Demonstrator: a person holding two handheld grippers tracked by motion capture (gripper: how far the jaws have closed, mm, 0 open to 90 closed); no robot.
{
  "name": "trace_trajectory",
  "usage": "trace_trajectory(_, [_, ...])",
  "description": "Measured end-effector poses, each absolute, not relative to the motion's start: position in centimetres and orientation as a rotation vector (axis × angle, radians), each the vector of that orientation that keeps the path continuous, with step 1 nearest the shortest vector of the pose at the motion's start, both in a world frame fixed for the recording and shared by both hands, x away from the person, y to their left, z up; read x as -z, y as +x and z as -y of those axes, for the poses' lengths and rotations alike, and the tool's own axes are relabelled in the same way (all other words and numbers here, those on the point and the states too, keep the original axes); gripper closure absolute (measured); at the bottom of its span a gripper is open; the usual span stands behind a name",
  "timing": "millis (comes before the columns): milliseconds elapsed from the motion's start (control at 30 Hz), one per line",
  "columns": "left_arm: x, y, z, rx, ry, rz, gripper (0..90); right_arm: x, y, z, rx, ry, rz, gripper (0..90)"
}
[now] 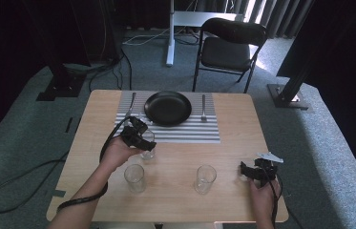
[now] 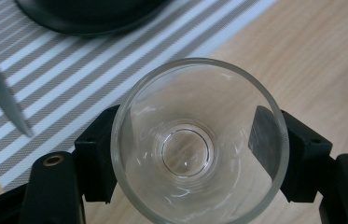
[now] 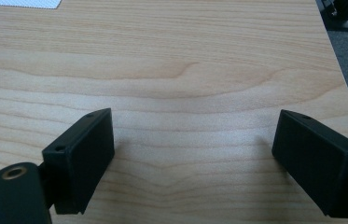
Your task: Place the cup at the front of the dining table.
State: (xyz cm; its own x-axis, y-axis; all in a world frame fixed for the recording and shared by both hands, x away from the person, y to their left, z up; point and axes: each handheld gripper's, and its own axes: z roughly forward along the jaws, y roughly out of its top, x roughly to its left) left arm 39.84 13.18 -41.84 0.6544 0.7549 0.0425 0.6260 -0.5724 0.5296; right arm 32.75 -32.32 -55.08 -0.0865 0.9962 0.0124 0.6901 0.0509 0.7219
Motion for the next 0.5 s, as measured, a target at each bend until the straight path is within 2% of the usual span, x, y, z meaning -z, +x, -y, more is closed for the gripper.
trace_trajectory(500, [40.9,43.0,-15.0,-0.399,2.312,-1.179,29.0,55.1,32.8,32.3,-0.792,1.690,-1.829,12.3])
